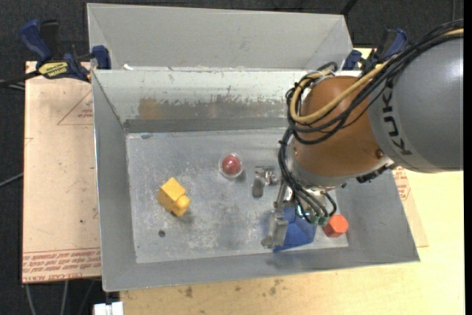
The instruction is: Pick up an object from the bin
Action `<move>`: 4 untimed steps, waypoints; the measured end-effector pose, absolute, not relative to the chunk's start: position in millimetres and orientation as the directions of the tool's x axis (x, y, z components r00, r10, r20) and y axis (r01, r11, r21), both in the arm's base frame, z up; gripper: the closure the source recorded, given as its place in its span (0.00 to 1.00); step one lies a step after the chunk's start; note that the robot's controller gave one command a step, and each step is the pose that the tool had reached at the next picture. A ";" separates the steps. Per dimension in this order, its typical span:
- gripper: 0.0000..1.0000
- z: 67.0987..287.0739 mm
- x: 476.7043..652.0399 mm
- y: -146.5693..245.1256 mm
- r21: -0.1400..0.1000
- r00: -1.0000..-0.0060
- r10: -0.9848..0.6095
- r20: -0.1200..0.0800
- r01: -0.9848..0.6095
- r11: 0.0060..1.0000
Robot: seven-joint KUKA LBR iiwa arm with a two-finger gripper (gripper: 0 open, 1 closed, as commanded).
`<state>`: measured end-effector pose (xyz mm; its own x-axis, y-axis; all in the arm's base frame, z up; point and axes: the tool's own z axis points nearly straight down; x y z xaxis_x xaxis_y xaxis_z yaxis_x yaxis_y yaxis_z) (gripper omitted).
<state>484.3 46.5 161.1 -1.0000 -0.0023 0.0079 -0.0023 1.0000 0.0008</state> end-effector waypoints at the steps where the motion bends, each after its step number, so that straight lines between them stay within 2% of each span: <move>1: 0.00 70.6 495.4 -17.0 -0.002 -0.934 -0.357 -0.010 -0.357 0.934; 2: 0.00 100.4 483.3 -8.0 0.000 -0.862 -0.506 -0.004 -0.506 0.862; 3: 0.00 105.8 487.0 -14.4 0.000 -0.863 -0.505 -0.002 -0.505 0.863; 4: 0.00 71.9 490.0 -13.8 -0.008 -0.760 -0.650 -0.013 -0.650 0.760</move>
Offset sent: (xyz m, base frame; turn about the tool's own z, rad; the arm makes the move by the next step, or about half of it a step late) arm 0.0081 -0.0639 -0.0911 -0.3672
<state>490.0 -13.8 71.9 -0.7602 -0.6496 -0.0135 -0.6496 0.7603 -0.0078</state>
